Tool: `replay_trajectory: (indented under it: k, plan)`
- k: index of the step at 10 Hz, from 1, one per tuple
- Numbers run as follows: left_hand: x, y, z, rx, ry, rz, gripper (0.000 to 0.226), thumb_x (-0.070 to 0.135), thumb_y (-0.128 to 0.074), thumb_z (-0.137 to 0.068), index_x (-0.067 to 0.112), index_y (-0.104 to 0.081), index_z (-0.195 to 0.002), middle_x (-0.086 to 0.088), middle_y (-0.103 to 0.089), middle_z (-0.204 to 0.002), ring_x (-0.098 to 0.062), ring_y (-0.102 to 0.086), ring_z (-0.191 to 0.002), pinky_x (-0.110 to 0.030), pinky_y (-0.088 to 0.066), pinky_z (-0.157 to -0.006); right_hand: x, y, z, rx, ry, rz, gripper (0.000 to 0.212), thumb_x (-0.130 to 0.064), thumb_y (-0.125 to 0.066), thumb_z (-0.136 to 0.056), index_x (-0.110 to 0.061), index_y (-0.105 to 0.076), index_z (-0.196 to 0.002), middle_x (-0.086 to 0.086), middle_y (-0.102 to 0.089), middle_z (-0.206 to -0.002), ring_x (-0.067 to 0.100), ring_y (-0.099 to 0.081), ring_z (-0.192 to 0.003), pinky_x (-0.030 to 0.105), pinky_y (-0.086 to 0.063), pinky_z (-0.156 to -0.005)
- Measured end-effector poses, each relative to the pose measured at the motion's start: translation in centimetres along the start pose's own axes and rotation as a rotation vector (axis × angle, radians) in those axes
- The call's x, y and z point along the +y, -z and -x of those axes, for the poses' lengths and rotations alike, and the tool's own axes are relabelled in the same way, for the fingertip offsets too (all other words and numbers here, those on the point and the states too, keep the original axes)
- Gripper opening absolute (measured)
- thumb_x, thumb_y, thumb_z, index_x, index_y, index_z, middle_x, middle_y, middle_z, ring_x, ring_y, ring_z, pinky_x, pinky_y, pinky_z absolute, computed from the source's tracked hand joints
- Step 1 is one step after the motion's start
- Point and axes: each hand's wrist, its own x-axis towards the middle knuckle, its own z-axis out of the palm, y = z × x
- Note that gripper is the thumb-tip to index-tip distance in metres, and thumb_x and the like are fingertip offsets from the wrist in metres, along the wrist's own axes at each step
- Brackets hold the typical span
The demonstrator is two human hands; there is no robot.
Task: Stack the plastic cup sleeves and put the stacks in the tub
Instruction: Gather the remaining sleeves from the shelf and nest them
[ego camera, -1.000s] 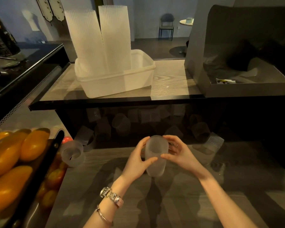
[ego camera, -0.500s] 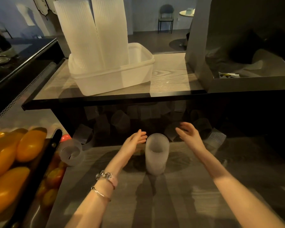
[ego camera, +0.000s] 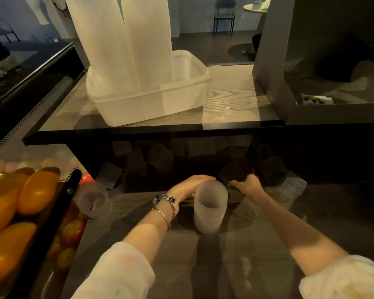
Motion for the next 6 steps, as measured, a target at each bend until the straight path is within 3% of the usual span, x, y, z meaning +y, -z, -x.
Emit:
replay_trajectory:
  k: [1, 2, 3, 4, 5, 6]
  plan:
    - [0.4, -0.1, -0.6, 0.058, 0.014, -0.012, 0.04, 0.019, -0.046, -0.096, 0.013, -0.045, -0.136, -0.008, -0.047, -0.139, -0.022, -0.045, -0.127, -0.033, -0.035, -0.106, -0.5, -1.4, 0.5, 0.019, 0.06, -0.101, 0.027, -0.022, -0.072, -0.08, -0.003, -0.061, -0.097, 0.006, -0.06, -0.088, 0.02, -0.058, -0.081, 0.026, -0.045, -0.066]
    - [-0.2, -0.1, -1.0, 0.095, -0.007, -0.005, 0.043, 0.017, -0.052, -0.093, 0.017, -0.045, -0.136, -0.007, -0.047, -0.138, -0.022, -0.045, -0.126, -0.029, -0.034, -0.105, -1.3, -2.2, 1.2, -0.067, 0.163, -0.117, 0.015, -0.014, -0.074, -0.077, -0.015, -0.059, -0.075, -0.001, -0.06, -0.072, 0.02, -0.063, -0.079, 0.019, -0.043, -0.052]
    - [-1.1, -0.2, -1.2, 0.11, -0.005, 0.038, 0.044, 0.01, -0.053, -0.091, 0.014, -0.047, -0.134, -0.007, -0.047, -0.138, -0.023, -0.043, -0.128, -0.026, -0.032, -0.102, -1.9, -2.6, 1.7, -0.15, 0.386, -0.049, 0.073, -0.012, -0.079, -0.069, -0.01, -0.044, -0.133, 0.007, -0.057, -0.119, 0.024, -0.048, -0.118, 0.038, -0.047, -0.093]
    - [-1.8, -0.3, -1.1, 0.127, 0.073, 0.169, 0.043, 0.004, -0.05, -0.092, 0.005, -0.046, -0.134, -0.016, -0.049, -0.135, -0.03, -0.044, -0.127, -0.041, -0.033, -0.11, -1.9, -2.9, 1.7, -0.188, 0.419, -0.037, 0.084, -0.007, -0.075, -0.073, -0.01, -0.028, -0.143, 0.002, -0.058, -0.114, 0.023, -0.049, -0.119, 0.033, -0.042, -0.097]
    - [-2.3, -0.5, -0.9, 0.188, 0.047, 0.148, 0.038, 0.002, -0.049, -0.093, -0.001, -0.047, -0.131, -0.021, -0.05, -0.133, -0.035, -0.045, -0.126, -0.041, -0.036, -0.108, -2.0, -3.4, 1.7, -0.233, 0.475, 0.089, 0.037, -0.014, -0.057, -0.09, -0.008, -0.048, -0.126, 0.011, -0.066, -0.106, 0.025, -0.062, -0.103, 0.032, -0.054, -0.084]
    - [-3.0, -1.0, -1.3, 0.258, 0.015, 0.106, 0.037, 0.002, -0.036, -0.098, -0.006, -0.04, -0.134, -0.025, -0.043, -0.139, -0.035, -0.041, -0.129, -0.029, -0.038, -0.099, -1.1, -4.4, 1.7, -0.304, 0.367, -0.162, 0.041, -0.04, -0.048, -0.093, -0.015, -0.048, -0.126, 0.012, -0.06, -0.116, 0.026, -0.059, -0.1, 0.029, -0.055, -0.062]
